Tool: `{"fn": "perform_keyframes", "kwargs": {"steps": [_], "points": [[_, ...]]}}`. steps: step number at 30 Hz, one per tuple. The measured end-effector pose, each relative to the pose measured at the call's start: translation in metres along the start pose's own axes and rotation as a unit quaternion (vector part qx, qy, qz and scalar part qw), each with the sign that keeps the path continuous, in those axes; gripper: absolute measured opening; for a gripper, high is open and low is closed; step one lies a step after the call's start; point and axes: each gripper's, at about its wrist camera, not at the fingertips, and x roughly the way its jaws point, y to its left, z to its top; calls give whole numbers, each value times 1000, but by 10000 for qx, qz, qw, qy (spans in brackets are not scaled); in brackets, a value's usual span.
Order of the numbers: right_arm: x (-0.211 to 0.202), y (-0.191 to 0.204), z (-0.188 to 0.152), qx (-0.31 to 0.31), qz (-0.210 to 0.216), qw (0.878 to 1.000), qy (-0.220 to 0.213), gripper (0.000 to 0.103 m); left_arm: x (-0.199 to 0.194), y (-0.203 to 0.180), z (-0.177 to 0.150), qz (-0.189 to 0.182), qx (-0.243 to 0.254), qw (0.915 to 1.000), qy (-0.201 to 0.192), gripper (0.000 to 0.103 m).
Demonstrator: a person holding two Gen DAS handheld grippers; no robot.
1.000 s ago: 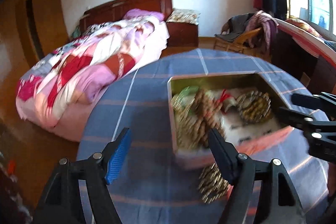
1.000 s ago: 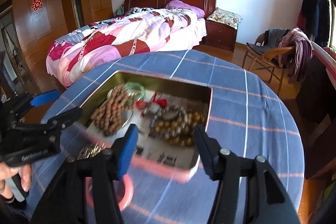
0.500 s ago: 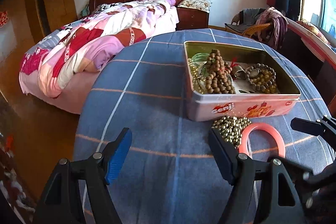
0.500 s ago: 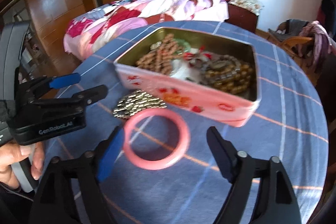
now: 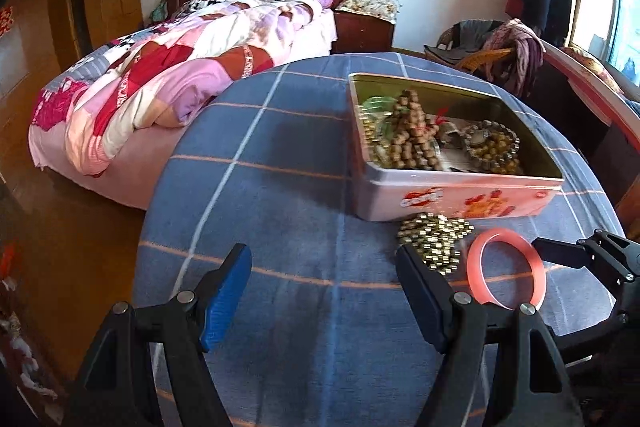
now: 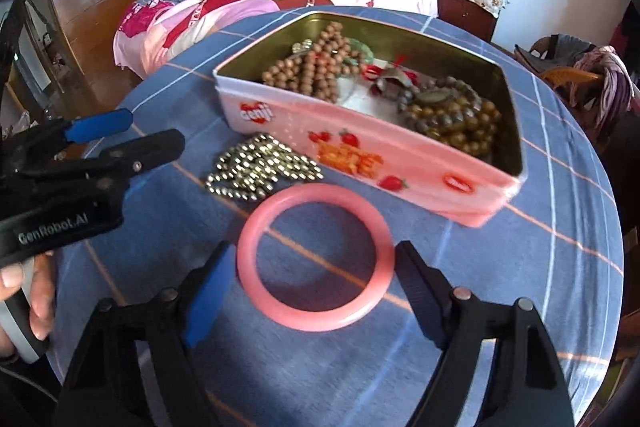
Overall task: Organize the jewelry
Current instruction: 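Grasp the silver bead strand with the left tool while the right tool lifts the pink bangle, then lower the silver beads and pink bangle into the tin and open both tools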
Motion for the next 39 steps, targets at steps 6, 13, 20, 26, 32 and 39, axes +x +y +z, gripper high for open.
{"fn": "perform_keyframes", "kwargs": {"steps": [6, 13, 20, 26, 32, 39], "points": [[-23, -19, -14, 161, -339, 9990, -239, 83, 3, -31, 6, -301, 340, 9989, 73, 75], [-32, -34, -18, 317, -536, 9974, -355, 83, 29, -59, 12, -472, 675, 9956, 443, 57], [-34, -29, -21, 310, -488, 9971, -497, 83, 31, -59, 10, -725, 724, 9933, 539, 15], [-37, -27, -20, 289, -477, 9966, -605, 83, 10, -48, 4, -769, 614, 9948, 243, 14], [-40, -20, -19, 194, -450, 9964, -685, 83, -14, -43, 11, -849, 596, 9946, -68, 14], [-51, -18, -15, 173, -444, 9947, -912, 83, -36, -44, 16, -785, 650, 9939, -428, 14]]}}
